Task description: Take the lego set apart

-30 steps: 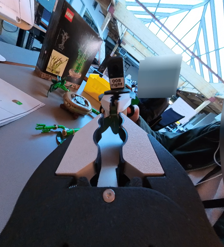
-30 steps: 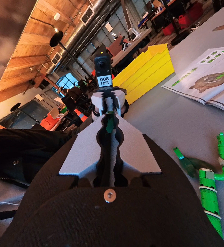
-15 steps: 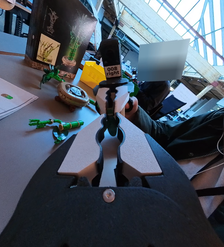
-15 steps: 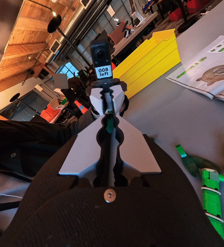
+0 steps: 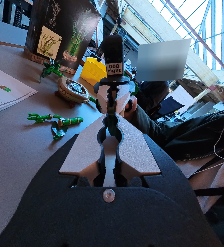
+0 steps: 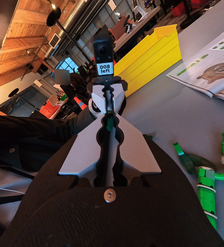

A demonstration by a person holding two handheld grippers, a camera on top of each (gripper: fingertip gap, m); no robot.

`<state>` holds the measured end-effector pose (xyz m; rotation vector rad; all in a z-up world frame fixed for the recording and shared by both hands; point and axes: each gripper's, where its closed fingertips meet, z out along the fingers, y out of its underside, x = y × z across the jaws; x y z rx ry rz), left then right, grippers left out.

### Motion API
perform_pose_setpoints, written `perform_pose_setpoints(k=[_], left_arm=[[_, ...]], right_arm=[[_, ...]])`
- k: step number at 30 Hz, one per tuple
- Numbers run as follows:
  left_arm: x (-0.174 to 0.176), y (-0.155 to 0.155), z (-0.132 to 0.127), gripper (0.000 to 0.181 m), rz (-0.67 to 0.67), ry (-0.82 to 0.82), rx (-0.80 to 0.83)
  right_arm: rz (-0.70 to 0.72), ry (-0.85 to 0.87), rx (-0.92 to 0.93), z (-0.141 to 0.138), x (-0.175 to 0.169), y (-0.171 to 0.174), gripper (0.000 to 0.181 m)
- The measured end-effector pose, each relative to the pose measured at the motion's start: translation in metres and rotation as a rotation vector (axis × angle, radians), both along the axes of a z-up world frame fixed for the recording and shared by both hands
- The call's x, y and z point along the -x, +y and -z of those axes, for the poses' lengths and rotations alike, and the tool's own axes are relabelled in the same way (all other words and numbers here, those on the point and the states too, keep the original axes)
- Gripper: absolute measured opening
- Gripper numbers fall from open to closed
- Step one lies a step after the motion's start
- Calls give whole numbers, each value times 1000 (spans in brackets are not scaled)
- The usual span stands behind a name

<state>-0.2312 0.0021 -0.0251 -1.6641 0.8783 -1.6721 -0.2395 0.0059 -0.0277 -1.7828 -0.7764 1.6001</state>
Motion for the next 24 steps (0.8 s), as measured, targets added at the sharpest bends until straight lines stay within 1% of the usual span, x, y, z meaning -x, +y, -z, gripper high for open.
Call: perform_pose_setpoints(k=[12,13,14,15,16,17,18,19,21,22,24], left_arm=[[1,0,-15,4,-50,-35,-49],[5,5,-20,2,-76,-63,-40],[25,22,-35,0,-177,-170,-15],[51,37,-48,0,-242,-254,15],[67,43,-51,0,-277,-266,-4],[69,40,-47,0,-275,-219,-47],[62,36,-40,0,-262,-170,-76],[54,33,-33,0,-249,-145,-76],[41,30,-25,0,-188,-142,-11],[39,34,-21,0,-197,-114,-1],[42,47,2,0,-254,25,-19]], right_arm=[[19,8,-61,-12,-5,-3,7],[11,4,-60,-13,-7,-5,7],[35,-3,-66,-13,-17,-1,7],[90,34,-70,-20,-31,7,6],[119,97,-60,-30,-43,12,6],[126,134,-54,-36,-51,13,6],[121,140,-56,-37,-52,14,6],[108,125,-57,-34,-50,12,6],[82,80,-50,-25,-42,9,7],[83,66,-45,-22,-40,10,6],[79,63,-41,-21,-37,9,6]])
